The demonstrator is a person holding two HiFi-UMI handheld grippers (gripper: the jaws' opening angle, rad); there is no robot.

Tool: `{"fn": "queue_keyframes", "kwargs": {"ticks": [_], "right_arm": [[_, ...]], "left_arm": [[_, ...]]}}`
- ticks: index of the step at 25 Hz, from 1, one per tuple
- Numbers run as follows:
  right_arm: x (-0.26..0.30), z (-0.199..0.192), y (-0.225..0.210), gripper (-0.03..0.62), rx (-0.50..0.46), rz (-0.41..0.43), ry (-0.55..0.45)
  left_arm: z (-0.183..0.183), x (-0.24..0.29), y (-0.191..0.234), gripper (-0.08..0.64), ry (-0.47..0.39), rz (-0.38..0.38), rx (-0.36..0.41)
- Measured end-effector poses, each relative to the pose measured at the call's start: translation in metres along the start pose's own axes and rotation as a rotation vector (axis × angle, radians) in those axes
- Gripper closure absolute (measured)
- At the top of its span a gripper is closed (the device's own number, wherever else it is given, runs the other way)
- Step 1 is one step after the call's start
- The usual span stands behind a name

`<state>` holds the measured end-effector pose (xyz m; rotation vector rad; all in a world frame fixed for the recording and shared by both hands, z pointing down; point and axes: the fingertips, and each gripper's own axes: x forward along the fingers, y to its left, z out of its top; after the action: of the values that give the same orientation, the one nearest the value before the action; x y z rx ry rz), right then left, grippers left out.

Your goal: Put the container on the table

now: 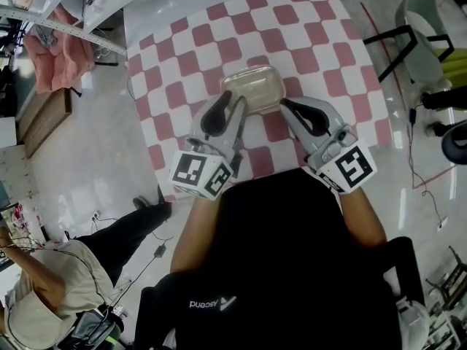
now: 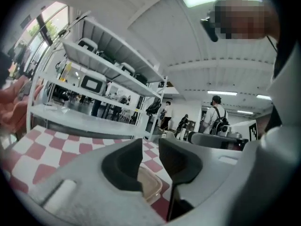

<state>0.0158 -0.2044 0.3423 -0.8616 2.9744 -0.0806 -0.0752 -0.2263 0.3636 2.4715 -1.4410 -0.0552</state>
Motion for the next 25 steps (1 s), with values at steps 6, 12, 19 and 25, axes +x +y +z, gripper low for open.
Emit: {"fn": "queue_keyframes", "kwargs": {"ticks": [6,12,19,25], "right_arm": [[0.005,0.015,0.022,0.589,-0.016,0.021,-0.022],[0.002,0.024,0.037,0.589,-0.032,0.005,-0.049],[-0.004,0.022,0.037,0.589,-0.045,-0.013,-0.034],[-0.001,0.019,0.041,0.589,-0.043,-0.002,-0.027]], "left_arm": [[0.022,-0.021,-0.031,0.549,-0.091,-0.073,0.205],[0.034,-0.036,-0.053,0.549,-0.167,-0.139,0.257],[0.031,-0.040,-0.056,0.549,-0.174,-0.149,0.242],[0.030,-0.042,-0.054,0.549,-0.170,-0.144,0.227]]}}
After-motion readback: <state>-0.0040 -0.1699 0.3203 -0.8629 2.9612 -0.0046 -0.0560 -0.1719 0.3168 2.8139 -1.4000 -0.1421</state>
